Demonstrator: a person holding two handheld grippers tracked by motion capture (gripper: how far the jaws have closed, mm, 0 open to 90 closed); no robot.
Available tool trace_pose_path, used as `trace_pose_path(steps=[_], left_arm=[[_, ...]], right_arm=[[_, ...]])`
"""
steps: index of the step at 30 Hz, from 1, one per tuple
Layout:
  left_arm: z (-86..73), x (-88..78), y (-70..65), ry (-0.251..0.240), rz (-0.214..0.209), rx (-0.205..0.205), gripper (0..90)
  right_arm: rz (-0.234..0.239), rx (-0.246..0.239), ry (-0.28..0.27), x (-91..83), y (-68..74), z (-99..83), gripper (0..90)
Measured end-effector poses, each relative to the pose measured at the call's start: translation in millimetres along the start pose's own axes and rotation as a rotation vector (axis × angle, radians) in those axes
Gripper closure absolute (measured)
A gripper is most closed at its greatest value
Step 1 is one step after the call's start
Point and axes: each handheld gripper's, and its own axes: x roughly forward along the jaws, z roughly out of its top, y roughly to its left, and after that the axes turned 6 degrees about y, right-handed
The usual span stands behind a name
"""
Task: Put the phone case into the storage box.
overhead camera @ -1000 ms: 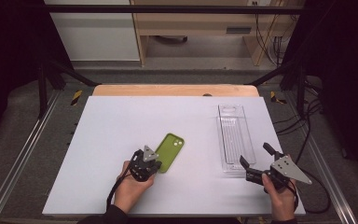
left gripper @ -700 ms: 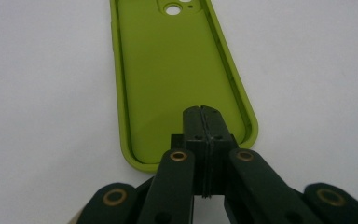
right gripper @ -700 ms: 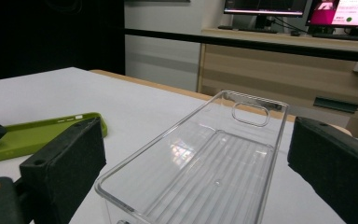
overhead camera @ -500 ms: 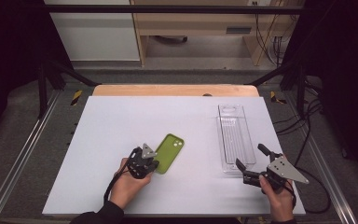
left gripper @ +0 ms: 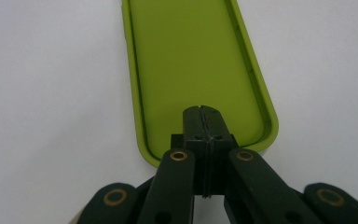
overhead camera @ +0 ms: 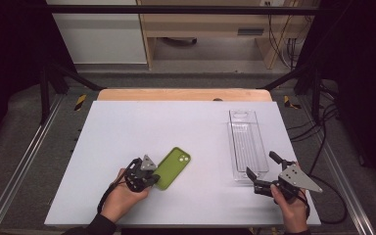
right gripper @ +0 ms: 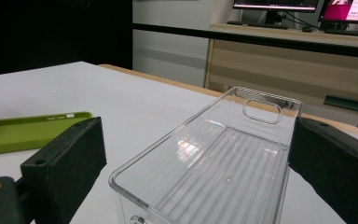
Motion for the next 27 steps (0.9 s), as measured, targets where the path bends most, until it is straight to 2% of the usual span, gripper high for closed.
trace_pose_path(steps=[13,27], left_arm=[[-25.1,-17.9,2.4,0.036,-0.018,0.032,90.0],[-35.2,-24.0,3.3,0.038,-0.027,0.037,90.0]], right_arm=[[0.01,-0.002,0.003,1.4,2.2,-0.2,4.5],[0.013,-0.004,0.013,2.1,3.0,-0.5,4.5]])
